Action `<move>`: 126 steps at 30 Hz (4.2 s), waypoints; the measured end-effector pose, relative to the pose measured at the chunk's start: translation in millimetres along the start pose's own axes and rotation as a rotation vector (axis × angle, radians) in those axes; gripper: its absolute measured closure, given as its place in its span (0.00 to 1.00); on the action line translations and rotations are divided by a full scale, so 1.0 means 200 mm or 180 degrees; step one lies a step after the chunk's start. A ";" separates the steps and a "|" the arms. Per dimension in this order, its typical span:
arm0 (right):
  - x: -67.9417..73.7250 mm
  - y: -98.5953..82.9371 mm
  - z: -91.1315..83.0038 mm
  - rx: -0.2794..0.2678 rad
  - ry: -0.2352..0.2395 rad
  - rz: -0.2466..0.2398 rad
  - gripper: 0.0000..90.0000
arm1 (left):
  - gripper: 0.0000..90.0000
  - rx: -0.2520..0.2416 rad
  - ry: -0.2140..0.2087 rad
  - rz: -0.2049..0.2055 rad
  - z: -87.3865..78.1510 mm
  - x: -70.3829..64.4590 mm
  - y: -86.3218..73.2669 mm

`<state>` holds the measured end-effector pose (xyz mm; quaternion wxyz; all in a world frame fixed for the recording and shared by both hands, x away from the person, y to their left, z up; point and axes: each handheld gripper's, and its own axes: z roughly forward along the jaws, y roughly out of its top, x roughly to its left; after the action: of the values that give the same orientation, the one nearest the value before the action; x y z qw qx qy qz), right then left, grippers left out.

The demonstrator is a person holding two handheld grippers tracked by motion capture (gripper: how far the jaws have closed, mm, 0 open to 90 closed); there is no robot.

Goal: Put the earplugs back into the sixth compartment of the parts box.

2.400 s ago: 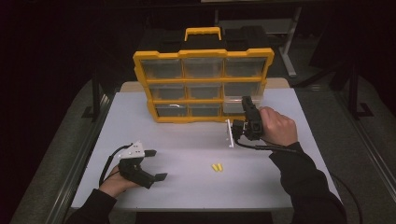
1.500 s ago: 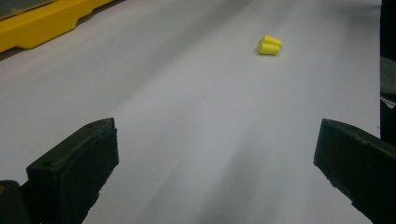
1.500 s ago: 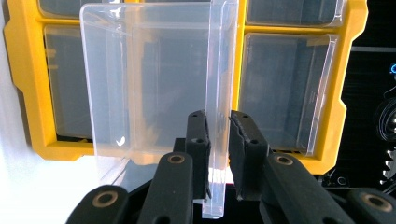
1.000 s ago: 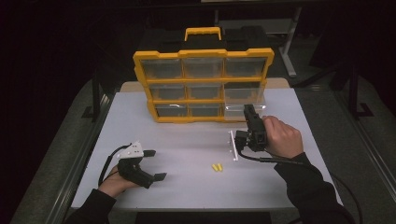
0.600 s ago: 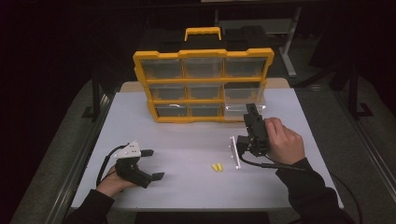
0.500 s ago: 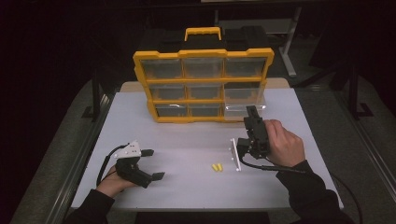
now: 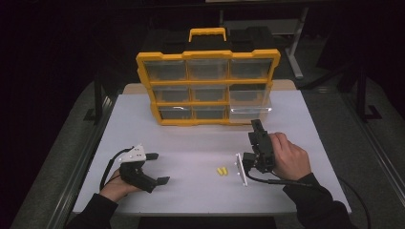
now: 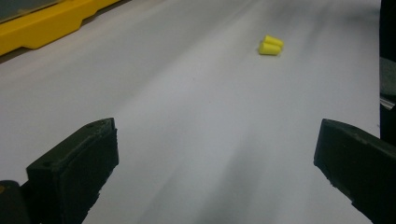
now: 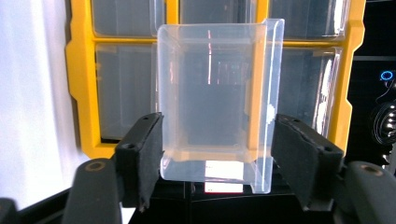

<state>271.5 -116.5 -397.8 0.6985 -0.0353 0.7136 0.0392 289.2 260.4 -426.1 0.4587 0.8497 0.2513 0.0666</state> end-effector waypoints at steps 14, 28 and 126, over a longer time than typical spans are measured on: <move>0.09 -0.02 -0.05 -0.0022 0.0104 0.0061 0.23 | 0.00 -0.0033 0.0033 -0.0004 -0.01 -0.01 0.00; 0.22 -0.03 -0.05 -0.0027 0.0310 0.0037 0.11 | 0.00 -0.0042 0.0031 0.0034 0.00 -0.01 0.00; 0.13 -0.13 0.05 0.0263 0.1505 0.2560 0.09 | 0.00 -0.0096 0.0050 0.0049 0.00 0.00 0.01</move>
<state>283.3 -140.7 -425.0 0.4469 0.2640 0.8112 0.2693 289.9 258.7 -424.3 0.4689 0.8441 0.2473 0.0806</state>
